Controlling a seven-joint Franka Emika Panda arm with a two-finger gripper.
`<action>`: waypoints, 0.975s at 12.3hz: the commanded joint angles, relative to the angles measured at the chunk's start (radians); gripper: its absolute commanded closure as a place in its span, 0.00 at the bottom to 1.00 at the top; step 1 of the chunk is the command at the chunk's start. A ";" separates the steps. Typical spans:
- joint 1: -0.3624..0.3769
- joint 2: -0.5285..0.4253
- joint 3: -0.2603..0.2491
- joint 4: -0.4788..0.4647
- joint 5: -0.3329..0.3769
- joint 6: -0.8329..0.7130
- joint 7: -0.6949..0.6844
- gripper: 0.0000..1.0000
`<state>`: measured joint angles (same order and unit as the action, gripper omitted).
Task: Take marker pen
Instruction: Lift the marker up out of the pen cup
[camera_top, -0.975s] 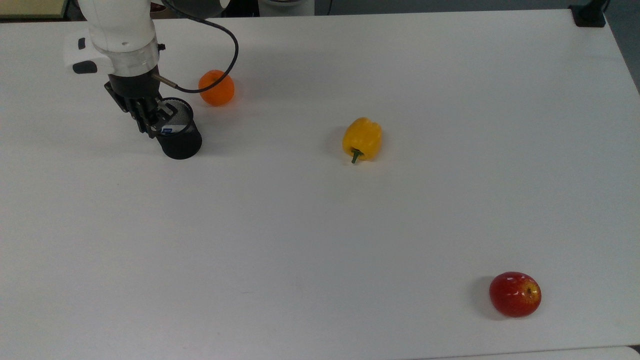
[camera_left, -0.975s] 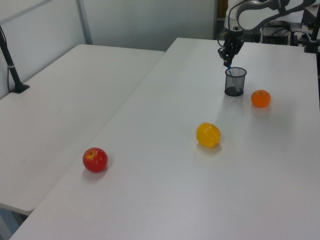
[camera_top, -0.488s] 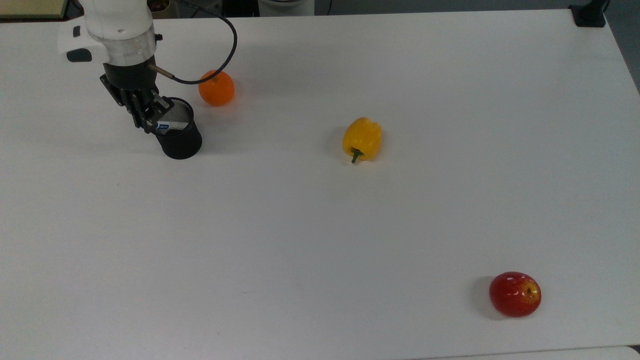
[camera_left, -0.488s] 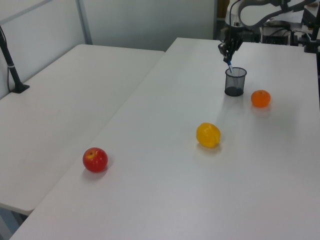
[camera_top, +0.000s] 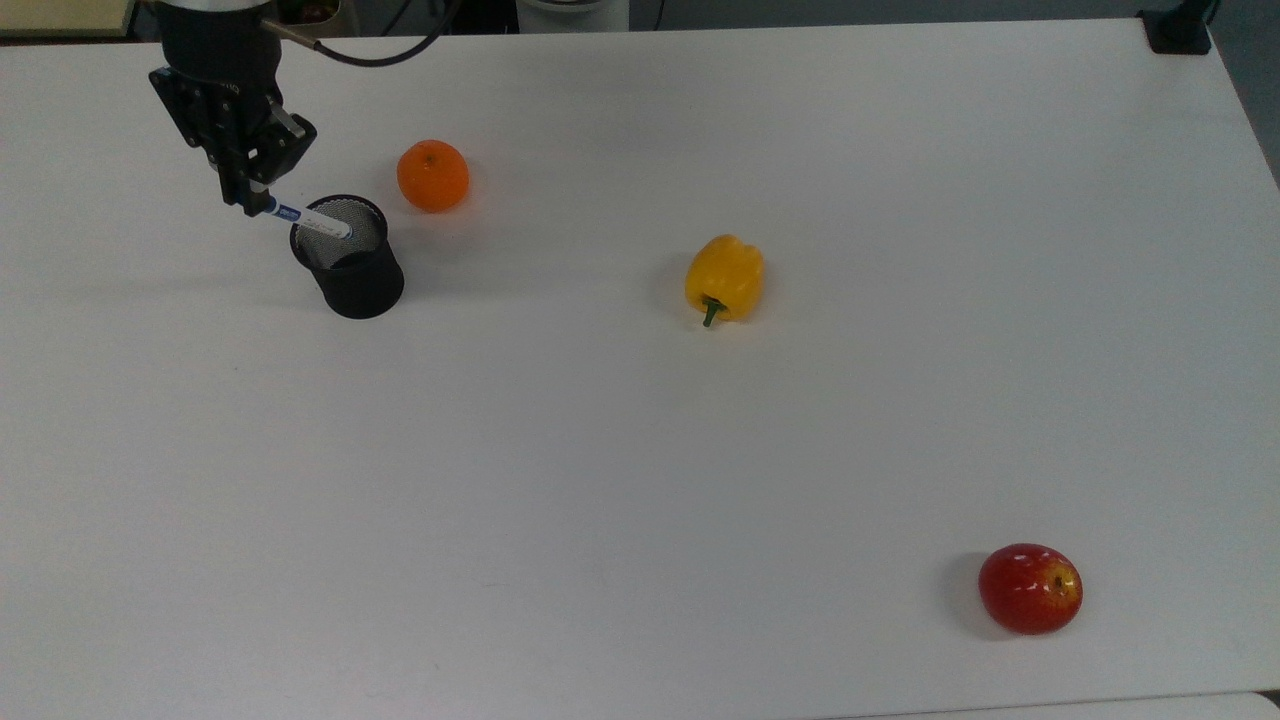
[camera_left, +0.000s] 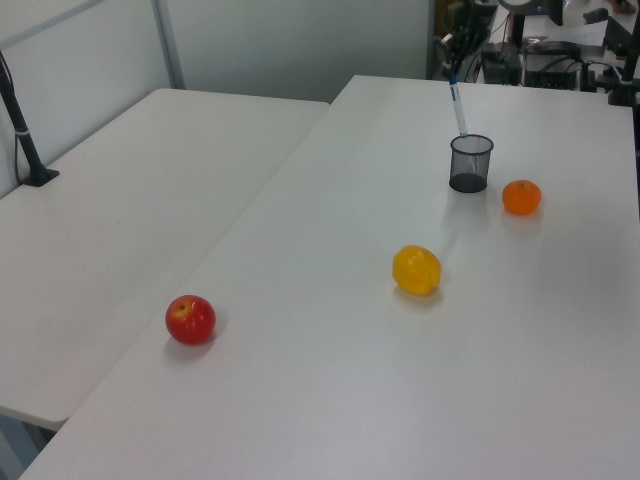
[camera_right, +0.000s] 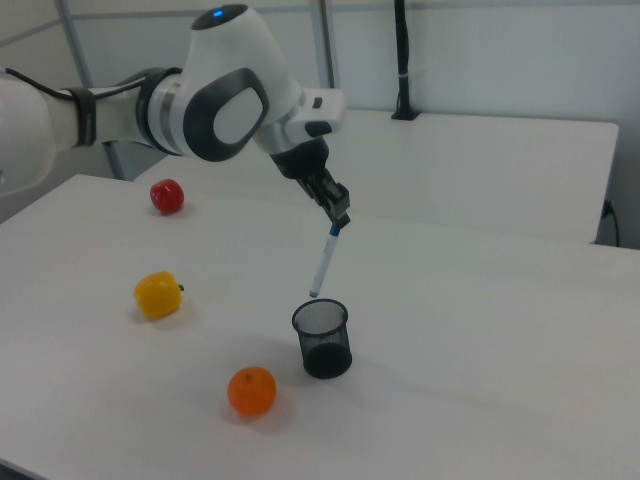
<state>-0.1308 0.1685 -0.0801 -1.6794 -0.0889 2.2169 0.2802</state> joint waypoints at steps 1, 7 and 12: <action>0.029 -0.041 0.008 -0.003 -0.008 -0.025 -0.001 0.89; 0.236 -0.037 0.011 -0.005 -0.006 -0.255 -0.120 0.88; 0.376 0.012 0.013 -0.017 0.012 -0.355 -0.150 0.88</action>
<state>0.1976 0.1594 -0.0568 -1.6880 -0.0893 1.8863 0.1616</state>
